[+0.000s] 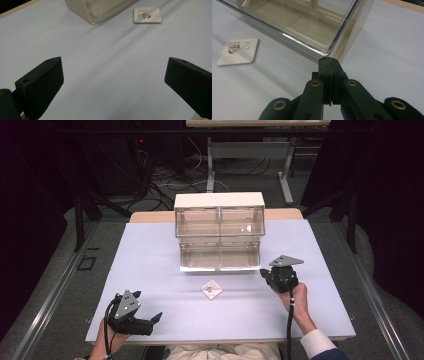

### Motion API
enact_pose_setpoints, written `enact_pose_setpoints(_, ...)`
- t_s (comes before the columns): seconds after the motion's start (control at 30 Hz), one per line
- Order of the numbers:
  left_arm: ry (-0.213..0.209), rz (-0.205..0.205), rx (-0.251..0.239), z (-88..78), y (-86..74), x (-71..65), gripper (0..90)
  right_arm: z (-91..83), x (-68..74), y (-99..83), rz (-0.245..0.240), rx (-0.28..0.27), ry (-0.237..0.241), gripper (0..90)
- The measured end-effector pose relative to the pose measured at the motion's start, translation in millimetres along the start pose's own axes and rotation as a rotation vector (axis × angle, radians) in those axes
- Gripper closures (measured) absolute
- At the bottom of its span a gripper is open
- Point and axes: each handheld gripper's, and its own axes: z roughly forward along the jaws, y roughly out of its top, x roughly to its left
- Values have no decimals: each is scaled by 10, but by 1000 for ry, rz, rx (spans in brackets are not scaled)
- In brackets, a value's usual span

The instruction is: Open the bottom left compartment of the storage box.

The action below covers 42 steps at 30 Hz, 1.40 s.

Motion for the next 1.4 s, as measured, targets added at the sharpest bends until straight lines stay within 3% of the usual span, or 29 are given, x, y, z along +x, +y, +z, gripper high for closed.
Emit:
enact_pose_setpoints(0.77,-9,-1,-1,-7,2,-9,20,-2,10,-3,8,-1,-7,900)
enact_pose_setpoints(1.4,-4,9,-3,-11,3,-7,21,-43,23,22,8,-33,-3,900)
